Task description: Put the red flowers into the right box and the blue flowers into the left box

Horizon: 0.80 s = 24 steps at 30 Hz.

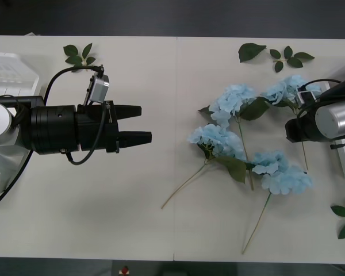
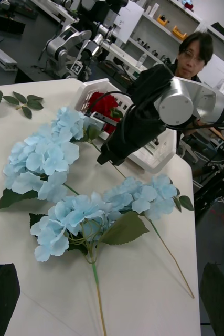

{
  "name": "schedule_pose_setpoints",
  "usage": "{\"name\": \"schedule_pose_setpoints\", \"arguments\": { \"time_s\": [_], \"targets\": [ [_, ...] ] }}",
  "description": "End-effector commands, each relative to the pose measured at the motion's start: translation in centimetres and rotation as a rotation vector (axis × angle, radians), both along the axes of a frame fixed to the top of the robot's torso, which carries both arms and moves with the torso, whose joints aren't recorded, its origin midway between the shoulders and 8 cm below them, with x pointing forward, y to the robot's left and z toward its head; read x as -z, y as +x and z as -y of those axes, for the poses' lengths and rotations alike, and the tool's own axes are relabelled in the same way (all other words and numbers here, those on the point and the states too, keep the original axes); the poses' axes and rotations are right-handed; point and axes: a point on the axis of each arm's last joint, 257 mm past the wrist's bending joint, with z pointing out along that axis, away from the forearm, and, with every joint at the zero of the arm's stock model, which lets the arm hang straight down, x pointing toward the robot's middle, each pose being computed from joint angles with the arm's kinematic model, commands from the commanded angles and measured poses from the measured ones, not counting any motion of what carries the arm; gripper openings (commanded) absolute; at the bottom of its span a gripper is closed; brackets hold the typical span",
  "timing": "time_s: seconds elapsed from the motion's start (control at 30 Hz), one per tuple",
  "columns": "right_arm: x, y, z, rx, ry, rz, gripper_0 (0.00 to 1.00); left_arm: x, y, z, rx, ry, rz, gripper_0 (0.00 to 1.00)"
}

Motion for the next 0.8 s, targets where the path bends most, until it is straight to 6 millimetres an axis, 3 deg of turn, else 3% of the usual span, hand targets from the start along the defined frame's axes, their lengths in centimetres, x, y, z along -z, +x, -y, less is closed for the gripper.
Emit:
{"name": "schedule_pose_setpoints", "arguments": {
  "time_s": [0.03,0.17,0.5,0.67,0.77,0.8],
  "targets": [
    [-5.5,2.2,0.8,-0.081,0.031,0.073,0.0,-0.7,-0.3,-0.3,-0.002,-0.008,-0.006,1.0],
    [-8.7,2.2,1.0,-0.122,0.128,0.102,0.0,-0.6,-0.3,-0.4,-0.001,-0.006,-0.006,1.0],
    [-19.6,1.3,-3.1,-0.36,0.456,0.281,0.0,-0.5,-0.4,-0.4,-0.002,-0.002,-0.007,1.0],
    [-24.8,0.1,-7.6,-0.545,0.604,0.399,0.0,-0.2,-0.3,-0.4,-0.004,0.005,-0.007,1.0],
    [-26.9,-0.9,-10.9,-0.668,0.648,0.461,0.0,-0.3,-0.4,-0.3,-0.004,0.001,-0.007,1.0],
    [-27.7,-1.7,-12.8,-0.725,0.677,0.483,0.0,-0.1,-0.5,-0.3,-0.003,0.0,-0.011,1.0]
  ]
}}
